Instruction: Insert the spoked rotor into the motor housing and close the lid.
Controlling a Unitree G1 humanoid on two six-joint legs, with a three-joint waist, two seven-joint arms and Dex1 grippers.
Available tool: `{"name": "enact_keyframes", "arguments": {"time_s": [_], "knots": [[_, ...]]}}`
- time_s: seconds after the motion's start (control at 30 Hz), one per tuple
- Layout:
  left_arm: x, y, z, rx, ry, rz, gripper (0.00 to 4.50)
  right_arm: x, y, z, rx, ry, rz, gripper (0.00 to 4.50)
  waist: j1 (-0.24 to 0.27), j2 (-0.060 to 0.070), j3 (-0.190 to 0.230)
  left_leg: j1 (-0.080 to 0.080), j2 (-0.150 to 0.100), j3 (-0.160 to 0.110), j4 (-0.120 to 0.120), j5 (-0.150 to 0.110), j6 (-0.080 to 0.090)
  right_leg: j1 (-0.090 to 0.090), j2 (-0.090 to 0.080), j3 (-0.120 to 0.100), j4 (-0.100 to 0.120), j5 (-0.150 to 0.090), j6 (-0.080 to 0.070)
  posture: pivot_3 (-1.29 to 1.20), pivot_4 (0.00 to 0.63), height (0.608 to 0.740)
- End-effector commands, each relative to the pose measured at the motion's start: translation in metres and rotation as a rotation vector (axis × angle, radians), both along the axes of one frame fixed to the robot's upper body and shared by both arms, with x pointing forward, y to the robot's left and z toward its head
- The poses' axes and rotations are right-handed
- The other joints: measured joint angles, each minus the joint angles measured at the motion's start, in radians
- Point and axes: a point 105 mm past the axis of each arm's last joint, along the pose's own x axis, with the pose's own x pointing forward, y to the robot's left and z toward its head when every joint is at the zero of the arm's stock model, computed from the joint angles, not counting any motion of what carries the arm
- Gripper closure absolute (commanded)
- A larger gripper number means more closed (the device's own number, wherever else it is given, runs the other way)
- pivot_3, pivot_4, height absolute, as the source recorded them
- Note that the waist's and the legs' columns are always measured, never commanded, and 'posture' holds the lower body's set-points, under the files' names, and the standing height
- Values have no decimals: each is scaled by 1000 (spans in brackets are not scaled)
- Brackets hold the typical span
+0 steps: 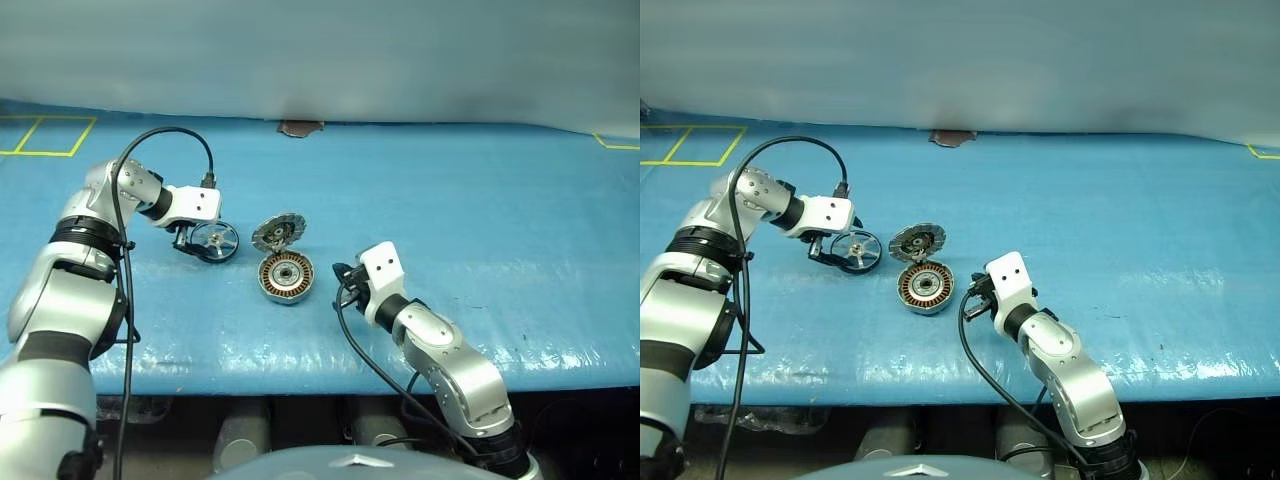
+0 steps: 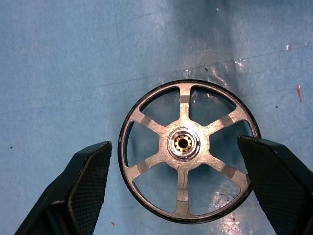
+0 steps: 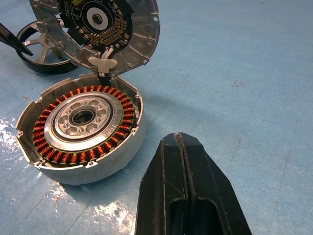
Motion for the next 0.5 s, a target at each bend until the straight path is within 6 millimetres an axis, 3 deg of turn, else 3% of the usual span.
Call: {"name": "enact_keyframes", "arguments": {"time_s": [0.03,0.37,0.5], "knots": [[3,4,5,7,-51,-4,33,1,0,9,20,-42,-4,4500,0,0,0,0,0,0,0,0,0,0,0,0,0,0,0,0,150,740],[1,8,3,5,-98,-32,33,1,2,9,24,-46,-2,4500,1,0,0,0,0,0,0,0,0,0,0,0,0,0,0,0,150,740],[2,13,13,-8,-124,-19,33,1,3,9,31,-49,0,4500,-1,0,0,0,0,0,0,0,0,0,0,0,0,0,0,0,150,740]]}}
